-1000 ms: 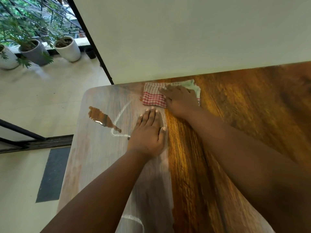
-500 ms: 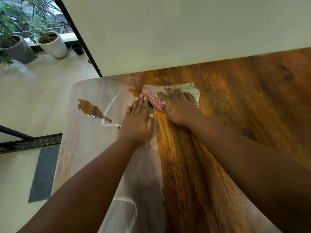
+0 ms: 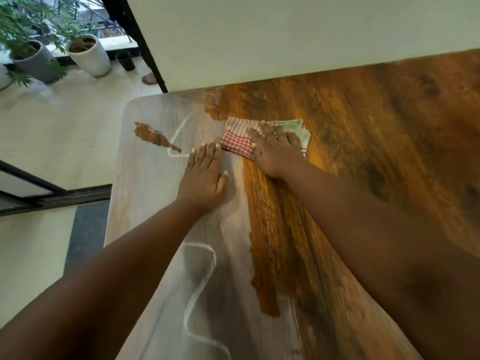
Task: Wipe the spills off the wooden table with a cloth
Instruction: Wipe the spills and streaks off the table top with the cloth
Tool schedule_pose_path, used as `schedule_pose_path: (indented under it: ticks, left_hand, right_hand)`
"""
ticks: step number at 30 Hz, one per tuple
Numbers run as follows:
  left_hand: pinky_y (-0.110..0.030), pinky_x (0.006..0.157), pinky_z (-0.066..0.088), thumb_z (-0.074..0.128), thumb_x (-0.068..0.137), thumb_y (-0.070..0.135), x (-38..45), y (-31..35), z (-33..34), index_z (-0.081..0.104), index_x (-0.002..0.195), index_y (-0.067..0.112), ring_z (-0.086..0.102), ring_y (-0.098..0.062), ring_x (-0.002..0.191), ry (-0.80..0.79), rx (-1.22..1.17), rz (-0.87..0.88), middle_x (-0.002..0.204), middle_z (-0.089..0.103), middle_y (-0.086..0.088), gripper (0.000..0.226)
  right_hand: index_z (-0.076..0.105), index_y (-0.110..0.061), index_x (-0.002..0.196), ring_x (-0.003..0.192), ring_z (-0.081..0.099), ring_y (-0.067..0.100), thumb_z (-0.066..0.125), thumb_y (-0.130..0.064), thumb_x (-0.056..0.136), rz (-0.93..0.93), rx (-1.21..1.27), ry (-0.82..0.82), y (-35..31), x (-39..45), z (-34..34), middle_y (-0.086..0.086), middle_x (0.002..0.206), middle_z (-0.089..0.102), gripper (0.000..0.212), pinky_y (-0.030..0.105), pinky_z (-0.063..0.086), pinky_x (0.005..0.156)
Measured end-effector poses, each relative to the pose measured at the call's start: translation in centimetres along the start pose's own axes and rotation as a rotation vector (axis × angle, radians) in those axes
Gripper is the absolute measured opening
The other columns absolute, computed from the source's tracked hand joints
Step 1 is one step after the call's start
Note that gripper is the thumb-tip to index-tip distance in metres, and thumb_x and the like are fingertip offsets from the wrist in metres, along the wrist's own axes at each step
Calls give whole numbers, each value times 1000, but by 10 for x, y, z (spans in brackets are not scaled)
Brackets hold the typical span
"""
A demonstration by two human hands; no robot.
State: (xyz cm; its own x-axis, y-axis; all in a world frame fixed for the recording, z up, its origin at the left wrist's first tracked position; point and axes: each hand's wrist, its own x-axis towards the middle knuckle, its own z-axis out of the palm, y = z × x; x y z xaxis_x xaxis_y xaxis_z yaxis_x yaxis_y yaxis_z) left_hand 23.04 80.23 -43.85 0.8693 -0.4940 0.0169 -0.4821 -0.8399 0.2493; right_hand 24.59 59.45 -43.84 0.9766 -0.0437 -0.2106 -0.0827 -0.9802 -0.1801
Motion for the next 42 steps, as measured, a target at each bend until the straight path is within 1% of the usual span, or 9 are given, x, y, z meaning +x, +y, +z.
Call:
schedule_pose_path:
  ticks: [9, 20, 24, 33, 35, 36, 38, 40, 42]
  left_hand:
    - [-33, 115, -12, 23, 102, 33, -57, 7, 5, 5, 152, 8, -7, -24, 147, -20, 30, -185, 160, -2, -12, 59]
    - [-33, 114, -13, 9, 92, 45, -123, 37, 15, 6, 151, 7, -4, -23, 147, -63, 110, -134, 160, 4, -14, 71]
    - [-32, 113, -14, -1, 88, 51, -150, 45, 21, -2, 151, 10, -17, -14, 140, -81, 111, -124, 160, -1, -10, 75]
    - [-30, 111, -17, 1, 89, 48, -187, 67, 18, 1, 152, 13, -12, -16, 145, -91, 114, -136, 161, 0, -8, 72]
    - [-30, 112, -16, -1, 89, 49, -191, 67, 18, 2, 152, 13, -7, -19, 147, -87, 101, -133, 161, 0, -8, 73]
    - [-30, 112, -17, -2, 89, 50, -193, 65, 17, 2, 152, 13, -7, -19, 147, -82, 87, -131, 161, 0, -7, 73]
    - [-30, 112, -17, -4, 88, 53, -198, 62, 15, 2, 152, 13, -9, -19, 147, -75, 67, -116, 161, -2, -7, 76]
    - [-31, 113, -16, -11, 84, 55, -204, 59, 14, 3, 152, 11, -8, -21, 147, -65, 71, -99, 161, -1, -8, 82]
    - [-32, 114, -14, -16, 80, 55, -211, 56, 13, 5, 152, 9, -6, -23, 148, -48, 80, -91, 161, 2, -9, 88]
  right_hand:
    - [0, -39, 152, 147, -5, 26, 19, -44, 101, -96, -15, -1, -7, -110, 26, -2, 163, -4, 55, 47, -9, 114]
    - [-2, -38, 151, 147, -7, 25, 16, -46, 99, -161, 17, -6, -9, -219, 49, 0, 163, -4, 56, 46, -10, 114]
    - [-4, -39, 151, 147, -9, 25, 16, -47, 98, -165, 3, -22, -7, -246, 55, 0, 163, -4, 57, 46, -12, 113]
    - [-7, -38, 152, 147, -14, 26, 18, -42, 102, -117, -26, -79, -16, -304, 49, -1, 162, -11, 56, 47, -13, 114]
    - [4, -39, 153, 148, -3, 27, 24, -41, 101, -129, -27, -64, -22, -327, 43, 0, 163, 0, 56, 46, -10, 114]
    - [22, -40, 151, 146, 17, 29, 31, -41, 98, -148, -59, -26, -25, -342, 42, 0, 160, 19, 54, 45, -1, 115]
    - [56, -40, 133, 123, 56, 24, 39, -45, 84, -143, -133, -24, -30, -373, 48, -3, 137, 56, 52, 41, 22, 104]
    - [64, -38, 125, 113, 63, 22, 40, -45, 81, -179, -136, -45, -31, -400, 55, -5, 128, 63, 51, 40, 28, 97]
    - [61, -38, 129, 116, 61, 22, 39, -43, 86, -187, -147, -66, -26, -414, 63, -5, 131, 61, 48, 40, 30, 98]
